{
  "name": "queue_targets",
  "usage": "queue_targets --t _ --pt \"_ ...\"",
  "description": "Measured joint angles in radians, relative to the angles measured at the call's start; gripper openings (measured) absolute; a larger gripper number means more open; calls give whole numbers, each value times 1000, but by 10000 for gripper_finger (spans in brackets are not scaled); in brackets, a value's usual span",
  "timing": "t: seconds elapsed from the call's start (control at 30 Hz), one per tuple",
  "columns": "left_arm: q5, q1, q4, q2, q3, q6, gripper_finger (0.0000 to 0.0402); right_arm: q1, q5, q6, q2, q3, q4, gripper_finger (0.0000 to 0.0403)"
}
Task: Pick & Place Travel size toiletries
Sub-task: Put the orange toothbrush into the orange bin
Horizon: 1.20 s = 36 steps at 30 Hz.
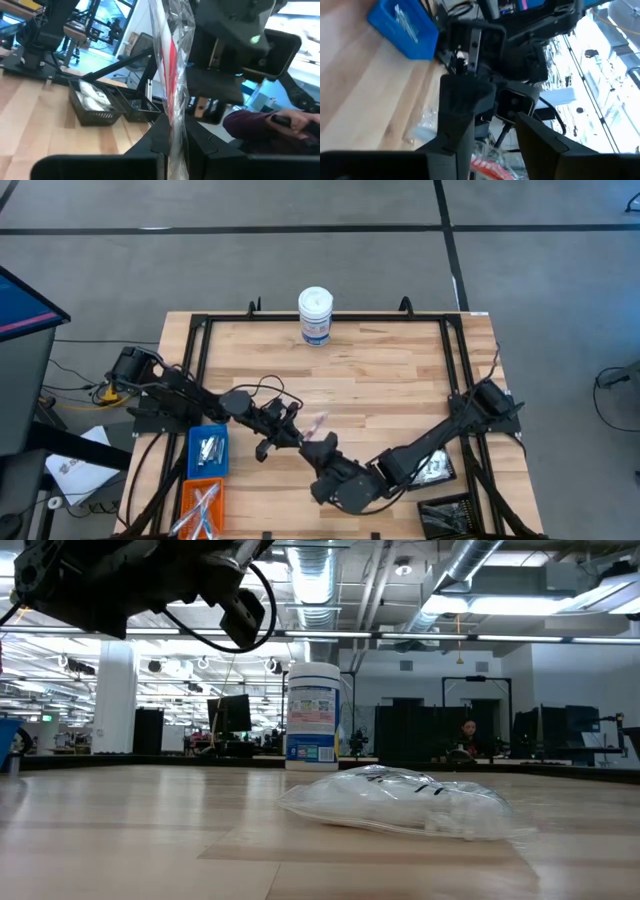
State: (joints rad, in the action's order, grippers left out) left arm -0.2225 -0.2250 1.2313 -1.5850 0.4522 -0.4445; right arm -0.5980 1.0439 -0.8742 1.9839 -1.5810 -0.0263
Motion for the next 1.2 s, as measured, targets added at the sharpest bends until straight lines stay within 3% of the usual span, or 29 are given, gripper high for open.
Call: queue_targets --t 0.2,0.43,0.57,0.73,0.87,1.07,1.2 --pt "49 -20 -1 58 -29 31 17 -30 -25 37 0 0 33 152" --pt "240 -74 -3 291 -190 116 17 -34 -88 192 -1 -1 18 142" --pt "397 -146 -16 392 -256 176 17 20 -253 400 -7 -1 -12 131" --pt "570 -255 -20 421 -257 299 17 117 -512 629 -10 -1 30 110" --pt "605 -323 -3 421 -240 372 17 171 -610 714 -10 -1 87 91" --pt "613 -408 94 421 -238 473 17 166 -671 671 -10 -1 286 72" --pt "637 -447 119 421 -238 527 17 164 -846 707 -10 2 463 72"
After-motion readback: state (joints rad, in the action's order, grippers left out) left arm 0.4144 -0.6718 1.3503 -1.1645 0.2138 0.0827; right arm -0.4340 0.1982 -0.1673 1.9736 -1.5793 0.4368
